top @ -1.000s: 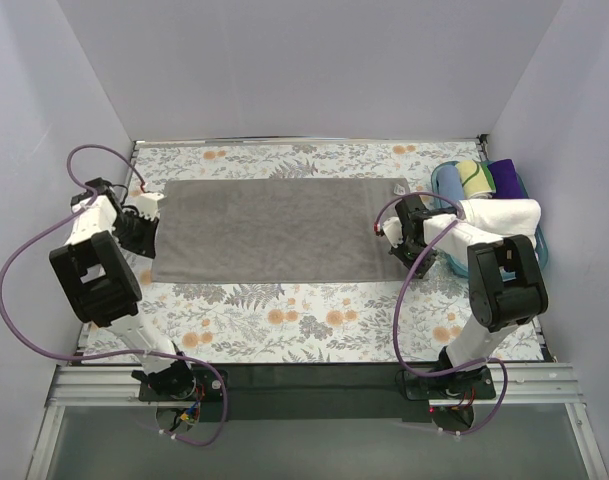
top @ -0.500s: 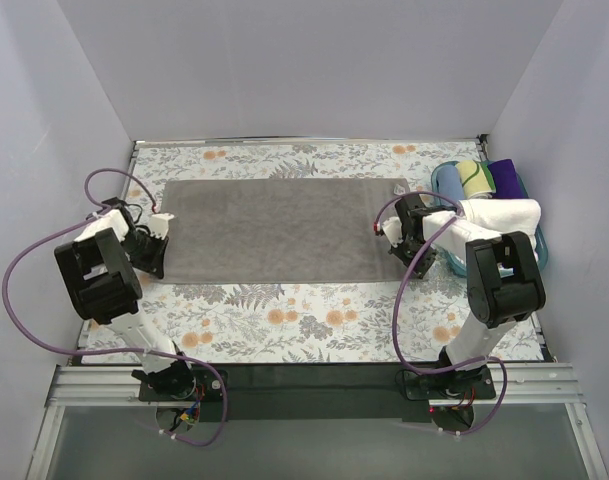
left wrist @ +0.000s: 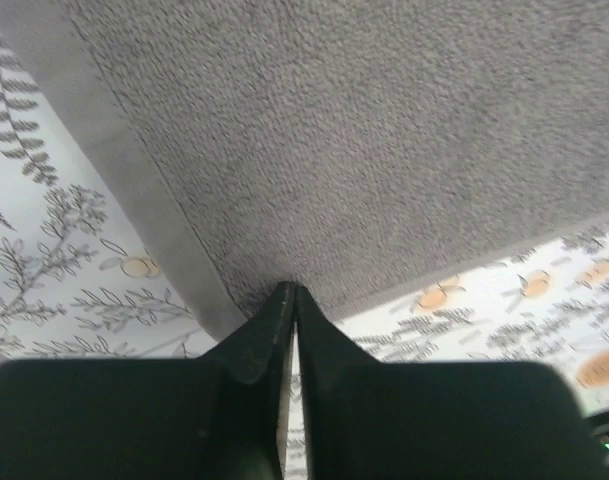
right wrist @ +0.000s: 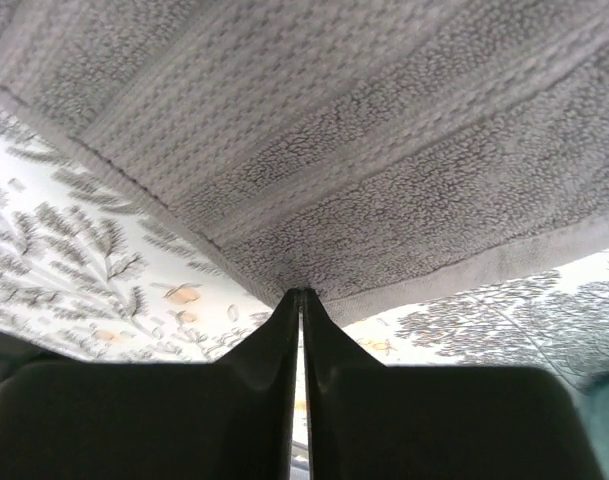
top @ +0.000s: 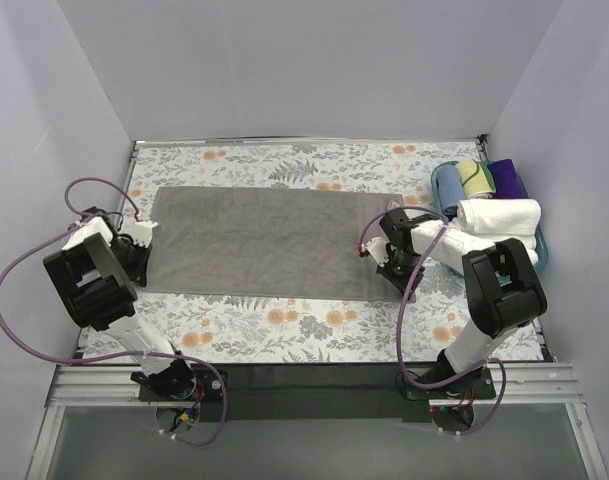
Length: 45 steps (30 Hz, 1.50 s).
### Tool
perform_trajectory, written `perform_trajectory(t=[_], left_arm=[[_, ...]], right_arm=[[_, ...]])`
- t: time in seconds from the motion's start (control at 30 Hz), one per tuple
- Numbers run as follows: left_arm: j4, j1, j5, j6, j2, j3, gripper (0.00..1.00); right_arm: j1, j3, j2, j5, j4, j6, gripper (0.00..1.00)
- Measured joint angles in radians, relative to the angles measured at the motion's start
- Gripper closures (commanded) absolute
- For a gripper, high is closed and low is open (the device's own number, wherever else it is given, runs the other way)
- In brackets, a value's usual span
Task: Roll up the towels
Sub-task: Flatten the towel, then fold the towel
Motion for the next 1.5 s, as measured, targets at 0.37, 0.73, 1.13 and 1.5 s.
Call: perform_trajectory(t=[0.37, 0.73, 1.13, 1.5], left_arm=[[-0.191, 0.004, 0.252, -0.014, 0.093, 0.538, 0.51], [-0.027, -0.102, 0.298, -0.191, 0.344, 0.874, 0.51], [0.074, -0.234, 0.225, -0.243, 0.403, 0.88, 0.49], [0.1, -0.229, 0.165, -0.251, 0.465, 0.954, 0.46]], right_arm=[[-0.055, 0.342, 0.029, -0.064, -0.093, 0.023, 0.74], [-0.218, 0.857, 0.404, -0.012, 0.0, 0.118, 0.77], [-0.239, 1.045, 0.65, 0.071, 0.061, 0.179, 0.67], [-0.271, 1.069, 0.706, 0.026, 0.09, 0.228, 0.65]])
